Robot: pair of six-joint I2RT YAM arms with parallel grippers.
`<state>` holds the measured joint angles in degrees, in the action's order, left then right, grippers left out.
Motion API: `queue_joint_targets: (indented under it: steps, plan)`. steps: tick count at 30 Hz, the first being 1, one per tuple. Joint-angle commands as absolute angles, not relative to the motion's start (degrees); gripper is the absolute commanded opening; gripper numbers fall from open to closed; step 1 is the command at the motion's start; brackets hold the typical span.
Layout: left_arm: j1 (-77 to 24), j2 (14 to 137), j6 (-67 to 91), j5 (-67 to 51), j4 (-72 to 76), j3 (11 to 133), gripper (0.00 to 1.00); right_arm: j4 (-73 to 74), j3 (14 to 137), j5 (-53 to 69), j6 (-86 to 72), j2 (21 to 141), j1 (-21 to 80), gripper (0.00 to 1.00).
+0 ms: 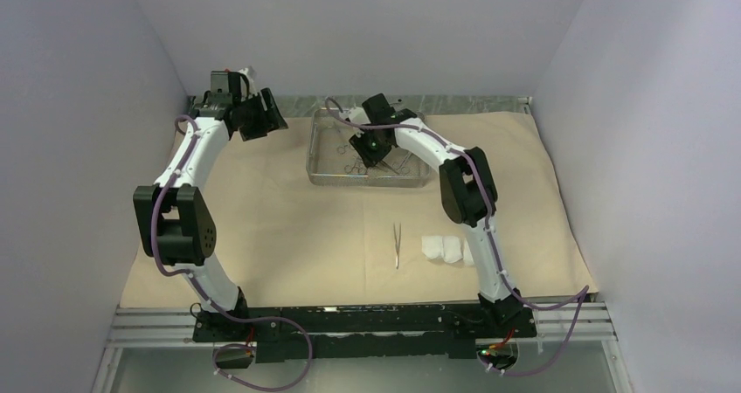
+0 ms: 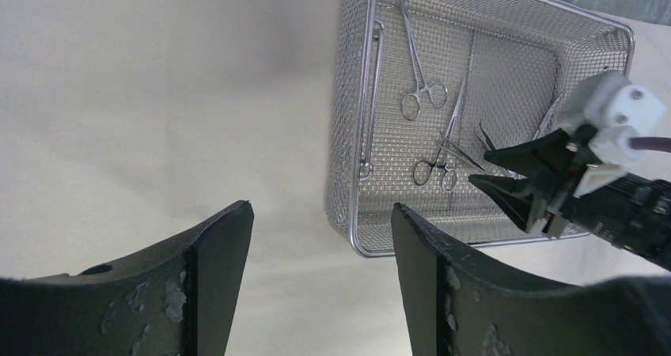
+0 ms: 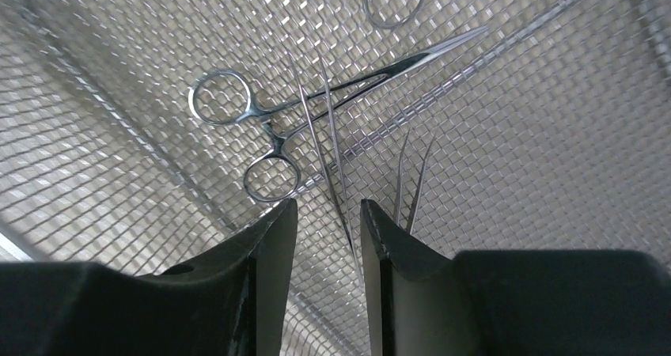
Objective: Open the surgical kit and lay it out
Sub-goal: Pick up the medical item from the container.
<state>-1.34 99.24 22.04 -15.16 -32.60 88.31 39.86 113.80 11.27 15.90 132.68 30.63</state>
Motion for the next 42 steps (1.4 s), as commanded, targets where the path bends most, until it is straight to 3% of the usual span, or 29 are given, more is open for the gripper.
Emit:
queue_joint_targets:
  steps: [1,8,10,12,13,20,27,38,42]
  plan:
    - [-1.7,99.6,20.2,-15.9,-33.9,90.0,0.71,40.7,116.4,10.3,19.4,134.7,30.8,0.38]
    - [-1.7,99.5,20.0,-15.2,-34.8,89.5,0.71,39.0,115.7,7.4,19.6,135.9,30.8,0.32]
    - [-1.6,99.7,19.9,-15.2,-34.9,89.6,0.71,38.6,115.9,6.6,19.1,136.2,30.8,0.23]
    - [-1.6,99.7,19.8,-15.4,-35.1,89.6,0.71,38.9,116.9,5.4,18.1,136.8,30.8,0.04]
    - [-1.7,99.8,19.8,-15.4,-35.1,89.7,0.71,38.9,117.4,4.5,17.5,136.9,30.8,0.0]
    - [-1.6,100.1,19.4,-15.7,-35.2,90.4,0.71,32.7,113.7,6.2,15.4,130.4,30.8,0.0]
    - [-1.7,99.5,19.6,-16.1,-34.6,89.5,0.71,30.5,117.9,10.5,12.2,127.0,30.2,0.0]
    - [-1.7,96.0,21.0,-16.6,-34.8,85.5,0.71,24.4,111.5,15.5,-4.1,114.1,30.1,0.0]
    - [-1.7,93.9,21.9,-16.3,-37.4,84.1,0.71,31.7,109.5,5.9,-13.1,110.5,32.7,0.0]
